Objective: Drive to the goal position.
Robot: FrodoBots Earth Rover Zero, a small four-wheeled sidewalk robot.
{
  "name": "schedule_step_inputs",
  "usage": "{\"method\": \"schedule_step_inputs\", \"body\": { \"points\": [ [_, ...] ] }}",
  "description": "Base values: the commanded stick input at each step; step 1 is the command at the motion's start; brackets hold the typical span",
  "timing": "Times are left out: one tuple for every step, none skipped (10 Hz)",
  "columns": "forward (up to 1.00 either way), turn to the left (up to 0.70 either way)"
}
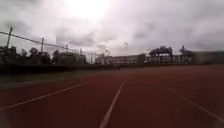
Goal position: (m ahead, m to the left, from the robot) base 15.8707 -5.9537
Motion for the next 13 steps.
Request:
{"method": "schedule_step_inputs", "body": {
  "points": [
    [0.5, 0.0],
    [0.5, 0.0],
    [0.5, 0.0],
    [0.5, 0.0],
    [0.5, 0.0],
    [0.5, 0.0],
    [0.5, 0.0],
    [0.5, 0.0],
    [0.5, 0.0],
    [0.5, 0.0],
    [0.5, 0.0],
    [0.5, -0.05],
    [0.5, -0.4]
  ]
}}
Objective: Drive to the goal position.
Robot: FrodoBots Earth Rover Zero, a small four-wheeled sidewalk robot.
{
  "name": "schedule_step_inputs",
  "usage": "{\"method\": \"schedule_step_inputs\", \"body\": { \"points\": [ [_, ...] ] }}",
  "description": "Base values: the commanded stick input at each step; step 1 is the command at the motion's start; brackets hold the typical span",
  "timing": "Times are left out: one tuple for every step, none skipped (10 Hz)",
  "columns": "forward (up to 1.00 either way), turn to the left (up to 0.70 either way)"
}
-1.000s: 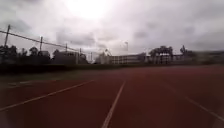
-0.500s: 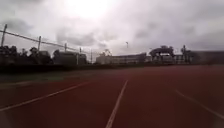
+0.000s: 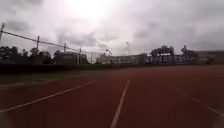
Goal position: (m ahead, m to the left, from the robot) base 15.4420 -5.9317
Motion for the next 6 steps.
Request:
{"method": "schedule_step_inputs", "body": {
  "points": [
    [0.5, -0.45],
    [0.5, -0.5],
    [0.5, -0.5],
    [0.5, -0.5],
    [0.5, -0.5],
    [0.5, -0.5]
  ]
}}
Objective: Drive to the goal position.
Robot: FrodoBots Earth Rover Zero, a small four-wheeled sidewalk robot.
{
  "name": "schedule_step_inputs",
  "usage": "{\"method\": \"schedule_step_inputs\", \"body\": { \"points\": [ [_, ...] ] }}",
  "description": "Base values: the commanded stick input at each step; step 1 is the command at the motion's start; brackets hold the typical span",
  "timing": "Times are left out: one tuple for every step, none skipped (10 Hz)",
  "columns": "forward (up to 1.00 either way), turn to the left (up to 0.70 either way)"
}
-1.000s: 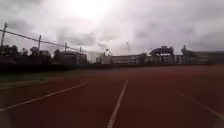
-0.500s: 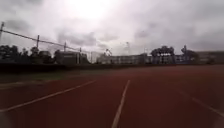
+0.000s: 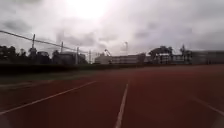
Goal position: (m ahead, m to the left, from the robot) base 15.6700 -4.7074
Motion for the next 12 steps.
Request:
{"method": "schedule_step_inputs", "body": {
  "points": [
    [0.5, -0.5],
    [0.5, -0.5],
    [0.5, -0.5],
    [0.5, -0.5],
    [0.5, -0.5],
    [0.5, -0.5],
    [0.5, -0.5],
    [0.5, -0.5],
    [0.5, -0.5],
    [0.5, -0.5],
    [0.5, -0.5],
    [0.5, -0.5]
  ]
}}
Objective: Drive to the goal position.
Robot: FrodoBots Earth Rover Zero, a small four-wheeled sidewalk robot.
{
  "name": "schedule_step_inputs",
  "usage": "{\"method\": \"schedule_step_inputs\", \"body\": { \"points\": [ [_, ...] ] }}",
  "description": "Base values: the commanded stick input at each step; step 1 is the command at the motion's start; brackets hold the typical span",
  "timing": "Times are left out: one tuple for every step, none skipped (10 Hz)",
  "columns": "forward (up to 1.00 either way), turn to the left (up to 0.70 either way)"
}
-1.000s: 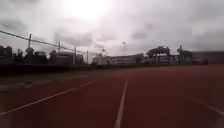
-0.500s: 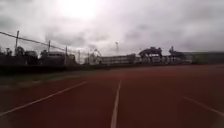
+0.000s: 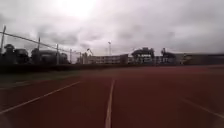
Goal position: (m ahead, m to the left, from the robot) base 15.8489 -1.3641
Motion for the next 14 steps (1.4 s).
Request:
{"method": "schedule_step_inputs", "body": {
  "points": [
    [0.5, -0.49],
    [0.5, -0.48],
    [0.5, -0.36],
    [0.5, -0.17],
    [0.5, 0.0],
    [0.5, 0.0],
    [0.5, 0.0],
    [0.5, 0.0],
    [0.5, 0.0],
    [0.5, 0.0],
    [0.5, 0.0],
    [0.5, 0.0],
    [0.5, 0.0],
    [0.5, 0.0]
  ]
}}
